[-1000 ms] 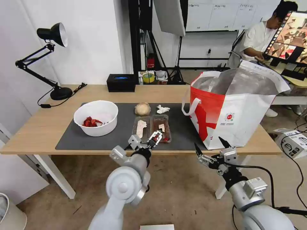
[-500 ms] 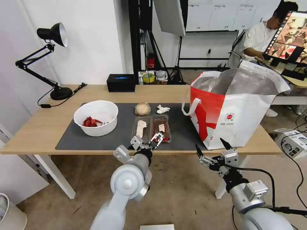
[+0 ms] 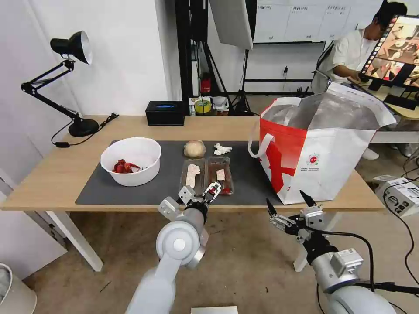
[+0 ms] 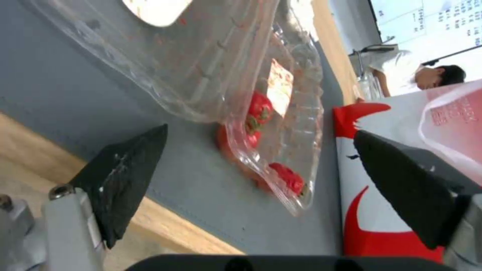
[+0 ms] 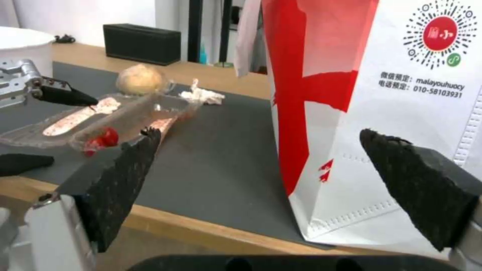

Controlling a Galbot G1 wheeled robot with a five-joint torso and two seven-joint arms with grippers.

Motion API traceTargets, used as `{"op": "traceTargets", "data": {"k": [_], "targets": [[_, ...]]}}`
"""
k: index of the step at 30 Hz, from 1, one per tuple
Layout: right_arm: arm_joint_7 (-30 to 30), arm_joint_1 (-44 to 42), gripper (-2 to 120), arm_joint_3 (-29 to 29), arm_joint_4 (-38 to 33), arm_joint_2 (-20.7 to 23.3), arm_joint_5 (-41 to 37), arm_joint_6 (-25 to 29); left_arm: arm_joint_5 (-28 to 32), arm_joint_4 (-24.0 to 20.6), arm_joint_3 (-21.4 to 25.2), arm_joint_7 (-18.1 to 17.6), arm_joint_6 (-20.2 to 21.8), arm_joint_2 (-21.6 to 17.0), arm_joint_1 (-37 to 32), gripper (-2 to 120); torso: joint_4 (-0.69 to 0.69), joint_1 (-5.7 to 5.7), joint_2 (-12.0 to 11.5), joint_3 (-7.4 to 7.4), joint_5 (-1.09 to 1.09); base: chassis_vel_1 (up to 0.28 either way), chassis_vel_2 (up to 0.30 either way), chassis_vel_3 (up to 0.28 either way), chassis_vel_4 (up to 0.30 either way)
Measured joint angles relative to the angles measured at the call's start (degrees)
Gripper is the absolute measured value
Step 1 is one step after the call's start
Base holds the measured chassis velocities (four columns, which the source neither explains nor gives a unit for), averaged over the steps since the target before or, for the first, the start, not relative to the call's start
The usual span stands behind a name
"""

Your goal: Pick up the trash from the table and place it into the takeout bag.

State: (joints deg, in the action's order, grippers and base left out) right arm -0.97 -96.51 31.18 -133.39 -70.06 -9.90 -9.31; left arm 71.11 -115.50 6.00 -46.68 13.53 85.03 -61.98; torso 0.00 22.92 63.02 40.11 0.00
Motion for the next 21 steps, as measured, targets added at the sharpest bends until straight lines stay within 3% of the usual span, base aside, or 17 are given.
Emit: {"op": "traceTargets", "data": {"k": [21], "targets": [[0.3,-0.3,100,-0.4,0.1,-1.1,0.9,0.6,0.8,0.7,0.9,-0.1,-1.5,-2.5,1.1,100,0.0,-0.01,0.0,0.0,0.0,0.0,0.0,0.0,0.0]]}}
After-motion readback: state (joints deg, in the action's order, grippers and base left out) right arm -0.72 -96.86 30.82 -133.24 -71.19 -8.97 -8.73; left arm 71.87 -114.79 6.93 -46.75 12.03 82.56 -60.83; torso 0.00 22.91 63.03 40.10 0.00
